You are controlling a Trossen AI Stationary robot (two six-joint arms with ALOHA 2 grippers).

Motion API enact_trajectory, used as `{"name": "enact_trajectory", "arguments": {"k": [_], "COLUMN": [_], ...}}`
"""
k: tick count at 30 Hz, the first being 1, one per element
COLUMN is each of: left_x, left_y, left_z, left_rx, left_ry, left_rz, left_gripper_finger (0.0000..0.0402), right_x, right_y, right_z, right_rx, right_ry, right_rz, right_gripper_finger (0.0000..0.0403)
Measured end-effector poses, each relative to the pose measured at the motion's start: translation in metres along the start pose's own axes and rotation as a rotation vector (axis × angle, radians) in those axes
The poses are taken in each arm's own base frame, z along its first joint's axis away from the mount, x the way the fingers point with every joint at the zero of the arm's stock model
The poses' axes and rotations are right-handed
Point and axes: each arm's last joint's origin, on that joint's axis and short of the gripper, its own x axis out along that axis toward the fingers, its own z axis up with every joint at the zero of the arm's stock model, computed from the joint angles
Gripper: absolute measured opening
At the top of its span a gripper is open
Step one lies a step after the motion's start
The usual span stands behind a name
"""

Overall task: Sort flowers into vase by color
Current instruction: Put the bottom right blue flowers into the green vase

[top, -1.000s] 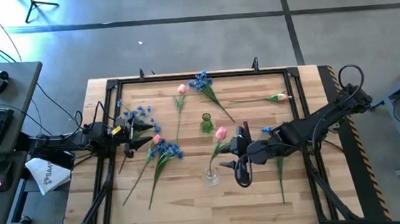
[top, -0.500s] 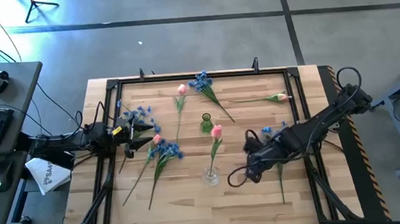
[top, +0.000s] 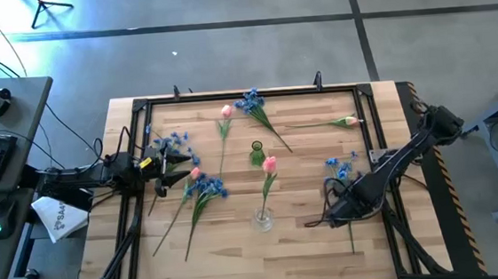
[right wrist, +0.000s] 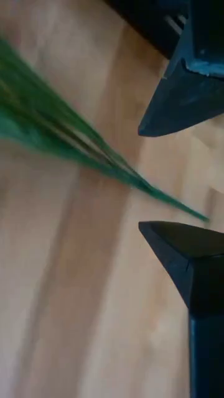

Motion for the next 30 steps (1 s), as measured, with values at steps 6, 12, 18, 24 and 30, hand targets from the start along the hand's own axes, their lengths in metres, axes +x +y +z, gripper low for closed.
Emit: {"name": "enact_trajectory", "arguments": {"k": [6,12,18,24,30], "left_x": [0.000,0.000,0.000,0.000,0.000], "left_y": [0.000,0.000,0.000,0.000,0.000], "left_z": [0.000,0.000,0.000,0.000,0.000], "left_rx": [0.000,0.000,0.001,0.006,0.009], "left_ry": [0.000,0.000,0.000,-0.001,-0.002], "left_rz": [0.000,0.000,0.000,0.000,0.000], "left_gripper_finger": [0.0250,0.0250,0.0250,0.0250,0.0250], "right_x": [0.026,0.032,0.031,0.001,-0.036], "right_y": [-0.012,-0.013,-0.010,0.011,0.027], "right_z": [0.014,0.018,0.018,0.024,0.039], "right_rx": [0.029,0.017,-0.057,-0.079,-0.154], "right_ry": [-0.072,-0.106,-0.142,-0.569,-1.086], "right_rz": [0.012,0.060,0.104,0.347,0.541], "right_gripper_finger": [0.0227,0.0148,0.0019,0.0012,0.0004]}}
